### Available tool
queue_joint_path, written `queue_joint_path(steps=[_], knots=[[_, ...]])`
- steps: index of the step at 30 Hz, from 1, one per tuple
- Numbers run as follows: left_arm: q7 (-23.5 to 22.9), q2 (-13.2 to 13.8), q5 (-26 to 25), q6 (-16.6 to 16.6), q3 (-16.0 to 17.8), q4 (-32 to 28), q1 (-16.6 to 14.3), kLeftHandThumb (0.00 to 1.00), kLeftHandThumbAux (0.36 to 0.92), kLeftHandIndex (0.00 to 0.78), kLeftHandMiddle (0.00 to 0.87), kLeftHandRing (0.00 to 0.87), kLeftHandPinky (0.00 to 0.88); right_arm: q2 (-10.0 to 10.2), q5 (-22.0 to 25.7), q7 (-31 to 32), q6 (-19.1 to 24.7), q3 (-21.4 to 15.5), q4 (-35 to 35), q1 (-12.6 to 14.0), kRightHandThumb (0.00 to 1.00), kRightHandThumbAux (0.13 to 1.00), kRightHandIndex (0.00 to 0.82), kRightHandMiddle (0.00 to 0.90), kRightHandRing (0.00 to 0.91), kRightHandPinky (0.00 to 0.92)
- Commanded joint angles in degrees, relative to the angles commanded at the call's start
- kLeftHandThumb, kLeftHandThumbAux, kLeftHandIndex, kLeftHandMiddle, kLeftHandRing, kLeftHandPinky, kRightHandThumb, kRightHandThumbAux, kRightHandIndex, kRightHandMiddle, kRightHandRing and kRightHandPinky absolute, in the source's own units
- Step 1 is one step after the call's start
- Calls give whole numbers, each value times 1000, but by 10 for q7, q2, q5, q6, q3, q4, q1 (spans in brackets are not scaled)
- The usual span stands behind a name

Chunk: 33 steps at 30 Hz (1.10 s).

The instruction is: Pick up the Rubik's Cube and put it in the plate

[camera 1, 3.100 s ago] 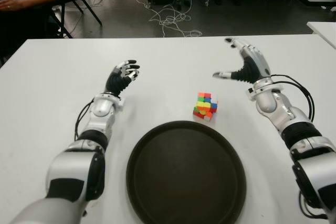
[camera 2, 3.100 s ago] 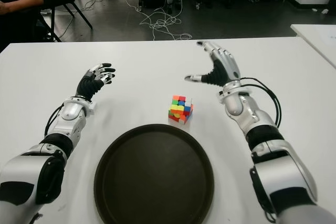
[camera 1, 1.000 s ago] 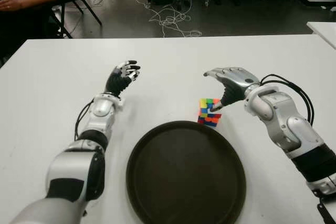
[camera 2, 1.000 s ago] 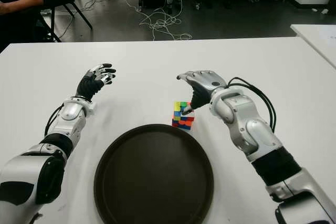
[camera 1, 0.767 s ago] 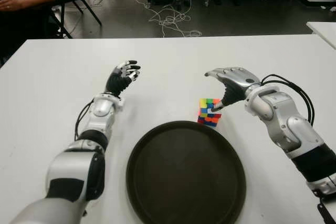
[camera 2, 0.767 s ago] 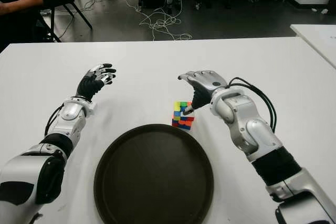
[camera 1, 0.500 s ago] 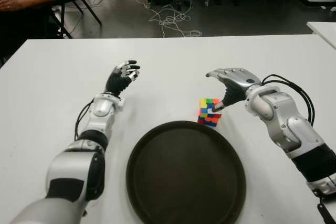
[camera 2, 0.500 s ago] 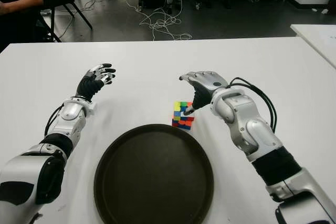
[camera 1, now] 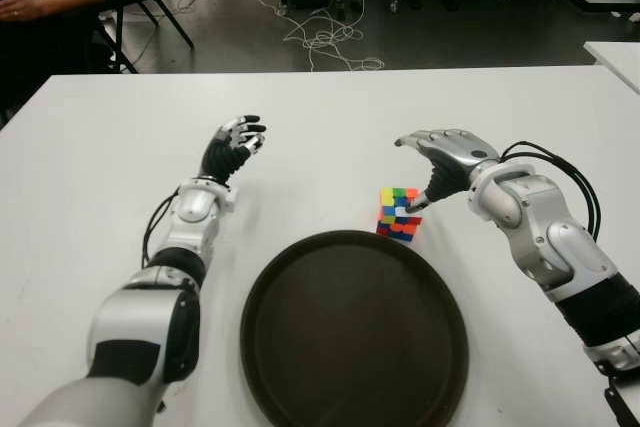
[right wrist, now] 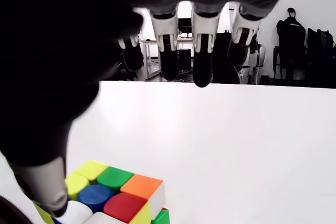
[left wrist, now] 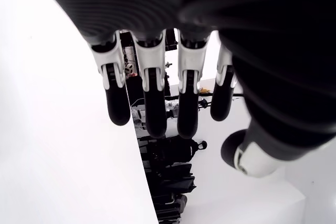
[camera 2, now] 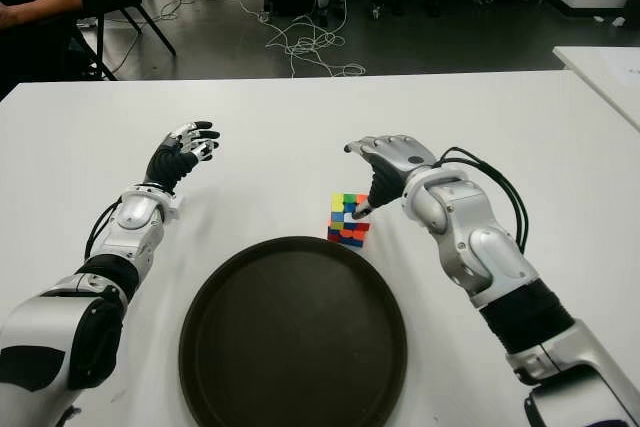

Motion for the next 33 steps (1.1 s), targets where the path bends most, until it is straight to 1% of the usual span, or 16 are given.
queue_joint_path(steps=[5,12,17,22,27,33], knots=[[-7,-1,-5,-2,4,-1,0,47,662,242,293,255,244,8,-1,-7,-14,8,9,2,0,727,143,170,180,160],[-4,-1,-3,0,2,0,0,69,682,245,293,257,254,13,-4,-1,-21,14,13,1,0,727,128,158,165,139],[-11,-1,-7,0,6,0,0,76,688,247,296,260,255,16,-6,9,-16,17,7,3,0,719,124,154,157,130],[-12,0,-6,0,6,0,0,69,678,242,296,261,254,21,-12,12,-5,19,-1,4,0,722,148,165,161,139],[-11,0,-4,-3,4,0,0,50,670,240,296,257,244,21,-17,10,-5,20,-5,6,0,729,164,180,177,152],[-6,1,-2,-4,3,-1,1,62,671,241,300,258,245,18,-20,13,-11,23,-14,10,0,733,141,166,162,126]])
